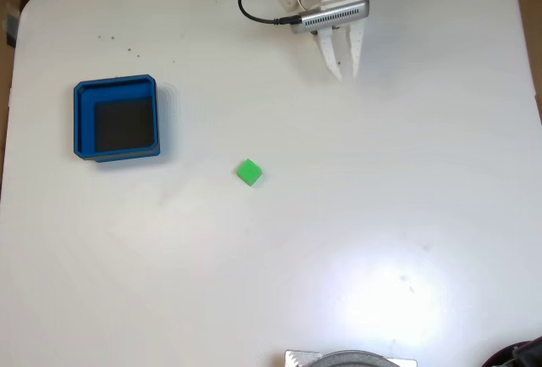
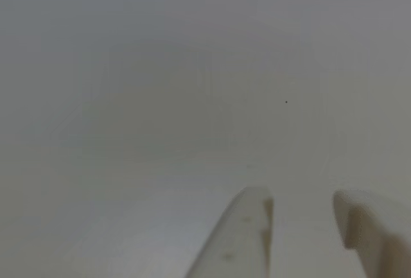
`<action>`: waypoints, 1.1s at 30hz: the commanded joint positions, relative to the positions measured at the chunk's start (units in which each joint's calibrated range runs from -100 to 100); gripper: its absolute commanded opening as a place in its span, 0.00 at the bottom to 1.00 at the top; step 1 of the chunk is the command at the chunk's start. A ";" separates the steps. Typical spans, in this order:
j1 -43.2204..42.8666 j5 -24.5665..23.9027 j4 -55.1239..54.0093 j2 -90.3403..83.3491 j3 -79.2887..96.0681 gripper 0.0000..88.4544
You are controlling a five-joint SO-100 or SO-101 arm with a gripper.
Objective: Pick up green cube and drop it in the blue box
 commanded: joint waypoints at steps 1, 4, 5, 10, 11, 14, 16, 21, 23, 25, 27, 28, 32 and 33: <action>0.10 0.10 -1.06 -1.08 0.36 0.03; 0.02 -0.10 -1.06 -1.08 0.36 0.03; 0.02 -0.10 -1.06 -1.08 0.36 0.03; 0.10 0.15 -1.06 -1.08 0.36 0.03; 0.10 0.15 -1.06 -1.08 0.36 0.03; 0.63 0.05 -0.98 -1.08 0.27 0.03; 2.54 0.15 -0.98 -1.08 0.27 0.03; 9.18 -0.05 -0.98 -1.08 0.27 0.03; 11.70 -0.05 -0.98 -1.08 0.27 0.03; 13.76 -0.05 -0.98 -1.08 0.27 0.03; 15.59 -0.05 -0.98 -1.08 0.27 0.03; 16.36 -0.05 -0.98 -1.08 0.27 0.03; 19.03 -0.05 -0.98 -1.08 0.27 0.03; 19.71 -0.05 -0.98 -1.08 0.27 0.03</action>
